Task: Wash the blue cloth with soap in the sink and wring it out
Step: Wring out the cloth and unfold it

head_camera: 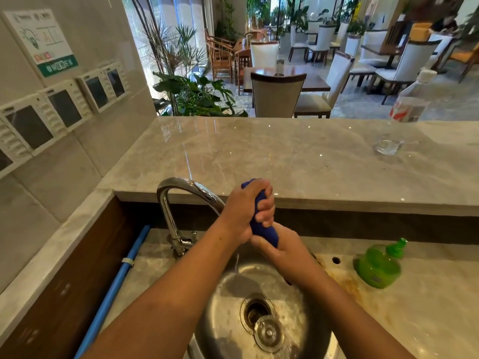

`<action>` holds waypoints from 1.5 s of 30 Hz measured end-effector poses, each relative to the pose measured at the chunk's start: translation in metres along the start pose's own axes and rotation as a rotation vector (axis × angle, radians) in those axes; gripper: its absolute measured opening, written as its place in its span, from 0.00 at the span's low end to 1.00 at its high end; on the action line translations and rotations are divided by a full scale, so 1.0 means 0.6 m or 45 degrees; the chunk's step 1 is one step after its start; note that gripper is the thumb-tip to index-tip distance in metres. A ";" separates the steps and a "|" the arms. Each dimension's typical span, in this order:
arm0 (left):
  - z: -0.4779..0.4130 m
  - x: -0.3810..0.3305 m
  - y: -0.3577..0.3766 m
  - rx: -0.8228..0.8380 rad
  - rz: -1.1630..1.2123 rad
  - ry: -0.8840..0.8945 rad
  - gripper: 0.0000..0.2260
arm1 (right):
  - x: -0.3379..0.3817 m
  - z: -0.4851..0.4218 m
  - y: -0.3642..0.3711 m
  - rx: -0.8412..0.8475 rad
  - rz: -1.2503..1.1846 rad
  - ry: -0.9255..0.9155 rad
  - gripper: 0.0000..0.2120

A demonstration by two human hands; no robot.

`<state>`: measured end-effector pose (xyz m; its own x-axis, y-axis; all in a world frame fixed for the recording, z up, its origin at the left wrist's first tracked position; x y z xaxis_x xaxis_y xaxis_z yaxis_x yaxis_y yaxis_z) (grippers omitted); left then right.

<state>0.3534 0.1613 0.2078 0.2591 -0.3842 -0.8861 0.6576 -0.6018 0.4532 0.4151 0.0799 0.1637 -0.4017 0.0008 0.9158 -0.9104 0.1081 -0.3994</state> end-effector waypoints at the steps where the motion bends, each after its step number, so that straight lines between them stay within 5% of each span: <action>1: -0.002 -0.010 0.009 0.078 0.022 0.022 0.14 | 0.000 0.002 -0.003 0.105 -0.302 0.068 0.13; 5: -0.007 -0.051 0.044 0.357 0.159 0.095 0.13 | -0.027 0.019 0.002 0.608 -1.492 0.370 0.36; 9: -0.006 -0.058 0.062 0.541 0.209 0.051 0.13 | -0.015 0.037 0.037 1.093 -1.940 0.349 0.47; 13: 0.016 -0.032 0.077 0.745 0.273 -0.052 0.12 | 0.021 0.035 0.065 1.313 -2.157 0.075 0.45; 19: 0.047 -0.032 0.072 0.743 -0.074 -0.061 0.12 | 0.031 0.058 0.099 1.090 -2.242 -0.050 0.19; 24: 0.039 -0.032 0.039 0.489 -0.009 -0.086 0.13 | 0.035 0.048 0.046 0.682 -1.432 0.173 0.13; 31: 0.008 -0.027 0.026 -0.090 0.019 -0.040 0.14 | 0.060 0.017 -0.020 -0.049 0.160 -0.029 0.11; 45: 0.004 0.016 0.002 -0.352 -0.386 -0.184 0.12 | 0.011 -0.001 0.002 0.051 0.960 -0.068 0.17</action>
<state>0.3550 0.1551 0.1999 -0.0637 -0.3245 -0.9437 0.8587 -0.4997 0.1139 0.4114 0.0804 0.1694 -0.9205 0.0116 0.3906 -0.3892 0.0612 -0.9191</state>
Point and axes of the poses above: each hand's wrist, its own z-axis away from the middle knuckle, its own y-axis out of the palm, x = y × z, the point moved 5 cm from there along -z, towards the middle knuckle, and after that the axes turned 2 degrees about -z, right-handed, at the moved point
